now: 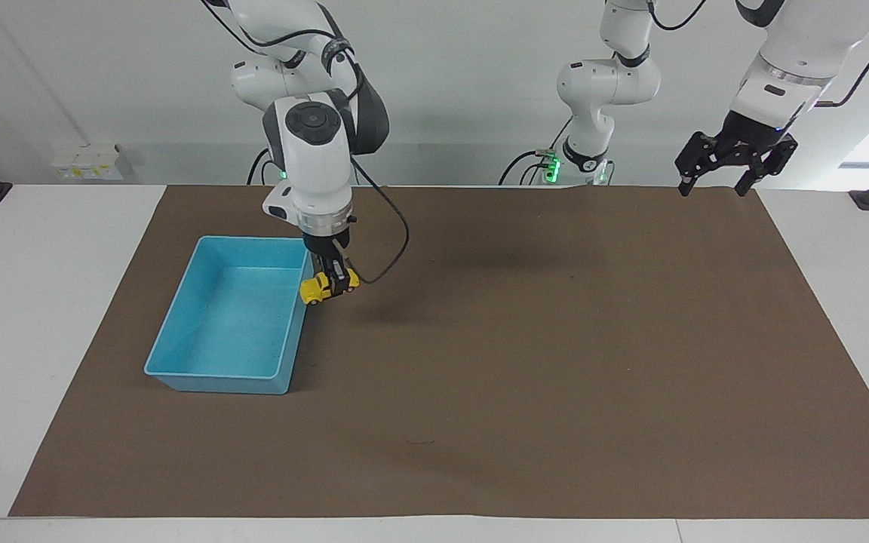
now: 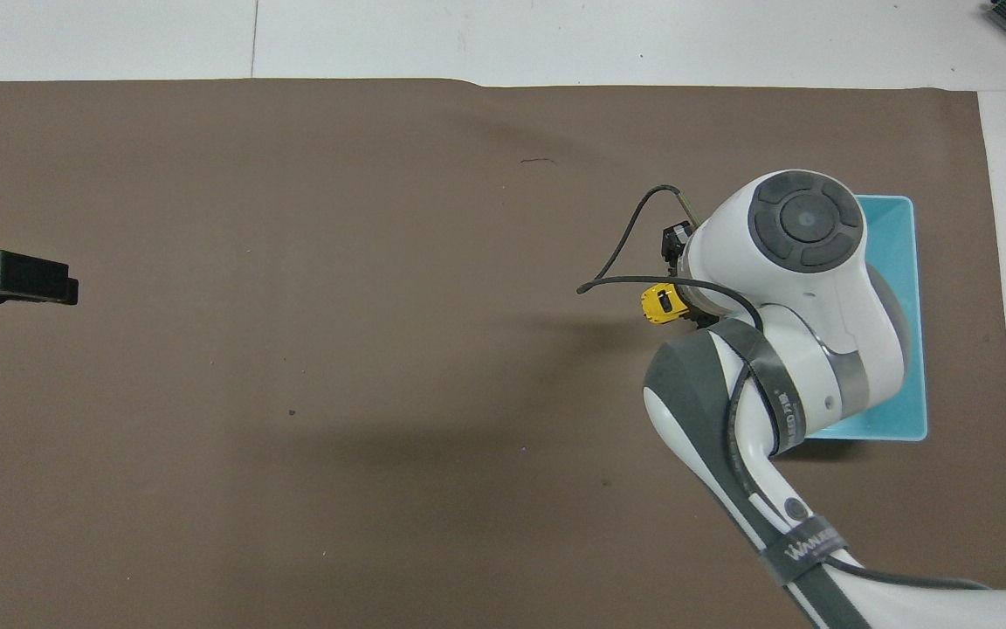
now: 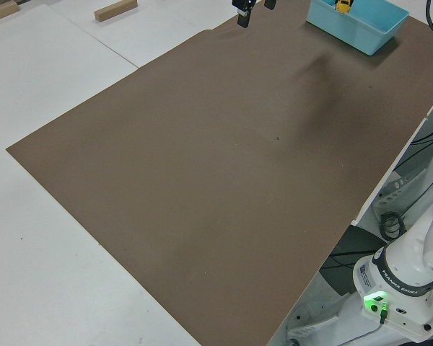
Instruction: Wind up and store yellow beetle car
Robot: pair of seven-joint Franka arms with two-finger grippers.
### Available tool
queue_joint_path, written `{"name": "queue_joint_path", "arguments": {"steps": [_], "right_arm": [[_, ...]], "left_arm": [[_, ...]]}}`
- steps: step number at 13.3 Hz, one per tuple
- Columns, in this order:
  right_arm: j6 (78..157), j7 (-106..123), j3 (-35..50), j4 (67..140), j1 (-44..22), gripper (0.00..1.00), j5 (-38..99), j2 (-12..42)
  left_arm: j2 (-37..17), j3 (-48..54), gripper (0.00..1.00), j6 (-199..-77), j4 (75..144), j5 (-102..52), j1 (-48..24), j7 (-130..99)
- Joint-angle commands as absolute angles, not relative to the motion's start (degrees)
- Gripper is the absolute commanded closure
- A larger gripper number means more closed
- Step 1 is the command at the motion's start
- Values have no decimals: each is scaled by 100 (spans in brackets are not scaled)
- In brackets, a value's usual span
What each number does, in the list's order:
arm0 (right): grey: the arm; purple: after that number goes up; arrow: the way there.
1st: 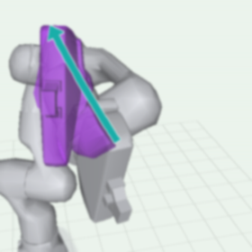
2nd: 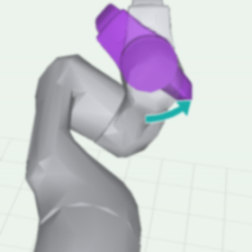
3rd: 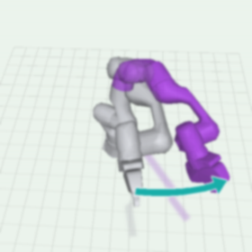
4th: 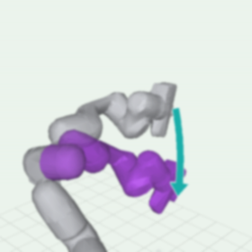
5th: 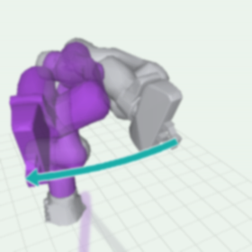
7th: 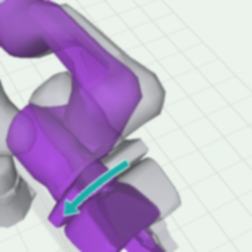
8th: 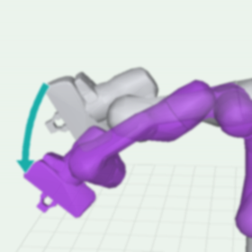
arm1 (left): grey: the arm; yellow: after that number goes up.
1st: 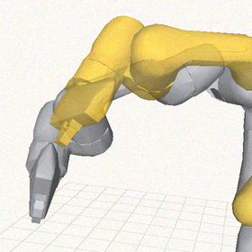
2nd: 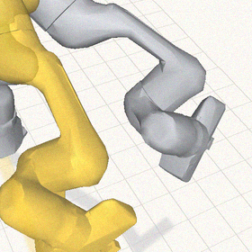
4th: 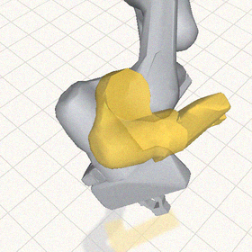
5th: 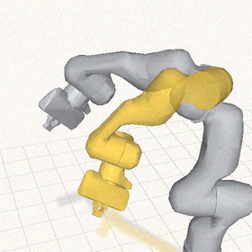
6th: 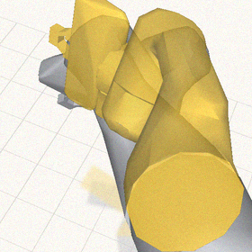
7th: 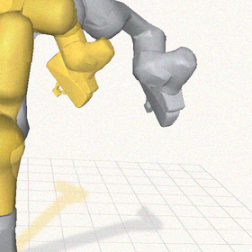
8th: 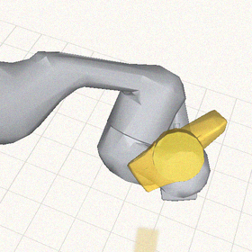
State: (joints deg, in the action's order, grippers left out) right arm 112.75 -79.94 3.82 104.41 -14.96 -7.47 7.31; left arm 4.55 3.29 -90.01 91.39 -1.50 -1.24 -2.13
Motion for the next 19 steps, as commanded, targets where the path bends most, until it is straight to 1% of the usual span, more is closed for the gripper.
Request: {"name": "queue_joint_path", "arguments": {"steps": [1, 3, 6, 11, 16, 19], "right_arm": [[11022, -6764, 422, 10512, -1389, 100, -643, 379], [10890, -5779, 343, 10520, -1327, 100, -432, 238], [10775, -4260, 343, 10529, -994, 100, -387, 123], [10740, -1551, 343, 10599, -186, 100, -308, 79], [10915, -134, 334, 10670, 351, 100, -290, 79], [11249, -53, 343, 11064, 466, 100, -273, -26]], "left_arm": [[492, 352, 0, -8903, 9150, -193, -44, -106], [492, 360, 0, -8868, 9132, -185, -105, -114], [492, 352, 0, -8877, 9123, -185, -44, -114], [483, 343, 0, -8886, 9123, -184, -44, -105], [483, 343, 0, -8877, 9123, -184, -44, -105], [483, 343, 0, -8886, 9123, -176, -44, -105]]}}
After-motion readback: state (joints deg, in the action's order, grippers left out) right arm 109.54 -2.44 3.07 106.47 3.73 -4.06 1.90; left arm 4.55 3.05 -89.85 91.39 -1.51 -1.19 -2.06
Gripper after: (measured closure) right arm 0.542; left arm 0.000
